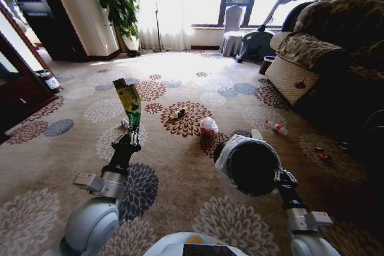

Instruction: Pick up the trash from the ground and place it into the trash bin.

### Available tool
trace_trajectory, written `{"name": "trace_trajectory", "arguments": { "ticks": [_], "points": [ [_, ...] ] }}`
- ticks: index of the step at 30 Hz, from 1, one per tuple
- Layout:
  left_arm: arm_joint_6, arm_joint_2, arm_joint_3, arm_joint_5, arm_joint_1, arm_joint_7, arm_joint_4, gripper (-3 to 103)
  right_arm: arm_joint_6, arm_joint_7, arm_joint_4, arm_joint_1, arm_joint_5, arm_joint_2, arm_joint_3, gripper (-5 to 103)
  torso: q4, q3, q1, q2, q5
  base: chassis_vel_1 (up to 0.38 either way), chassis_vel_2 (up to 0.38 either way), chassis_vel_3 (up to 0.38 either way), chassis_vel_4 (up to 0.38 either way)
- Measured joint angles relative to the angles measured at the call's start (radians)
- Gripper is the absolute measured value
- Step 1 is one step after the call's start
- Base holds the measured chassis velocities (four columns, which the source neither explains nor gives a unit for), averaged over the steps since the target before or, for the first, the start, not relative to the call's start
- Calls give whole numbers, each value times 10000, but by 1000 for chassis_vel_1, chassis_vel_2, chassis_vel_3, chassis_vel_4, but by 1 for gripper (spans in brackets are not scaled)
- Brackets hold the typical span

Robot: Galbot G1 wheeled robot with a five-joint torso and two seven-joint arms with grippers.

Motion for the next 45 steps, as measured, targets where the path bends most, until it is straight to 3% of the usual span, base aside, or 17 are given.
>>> {"name": "trace_trajectory", "arguments": {
  "ticks": [7, 9, 11, 12, 15, 22, 31, 33, 43, 45],
  "points": [
    [162, 153, 231, -277, 217, 4, 62, 0, 0, 1, 0, 0, 0, 0, 0, 0, 0, 0, 0, 0, -1, 0, 0, 0, 0],
    [442, 380, 299, -935, 292, -16, 62, 0, 0, 2, 0, 0, -1, 0, 1, 0, -1, 0, 0, 0, -1, 0, 0, 0, 0],
    [967, 869, 340, -2127, 446, -31, 61, 0, 0, 2, 0, 0, 0, 0, 0, 0, -1, 0, 0, 0, -1, 0, 0, 0, 0],
    [967, 869, 340, -2127, 446, -31, 61, 0, 0, 2, 0, 0, 0, 0, 0, 0, -1, 0, 0, 0, -1, 0, 0, 0, 0],
    [1584, 1741, 423, -3451, 610, 143, 63, 0, 0, 1, 0, 0, 0, 0, 1, 0, -1, 0, 0, 0, 0, 0, 0, 0, 0],
    [1893, 2724, 816, -4233, -106, 1155, 76, 0, 0, 1, 0, -1, 0, 0, 0, 0, -8, 0, 0, 0, -1, 0, 0, 0, 0],
    [1827, 2936, 1315, -4566, -721, 1804, 88, 0, 0, 1, 0, -1, -1, 0, 0, 0, -1, 0, 0, 0, -1, 0, 0, 0, 0],
    [1673, 2958, 1554, -4245, -1012, 2235, 255, 0, 0, 2, 0, 0, 0, 0, 1, 0, -2, 0, 0, 0, 2, 0, 0, 0, 0],
    [1195, 3222, 2011, -3637, -1468, 2617, 1349, 0, 0, 1, 0, -1, 0, 0, 0, 0, 2, 0, 0, 0, 0, 0, 0, 0, 0],
    [1007, 3477, 2545, -2841, -2147, 2717, 1864, 0, 0, 1, 0, -1, 0, 0, 1, 0, -2, 0, 0, -1, 0, 0, 0, 0, 0]
  ]
}}
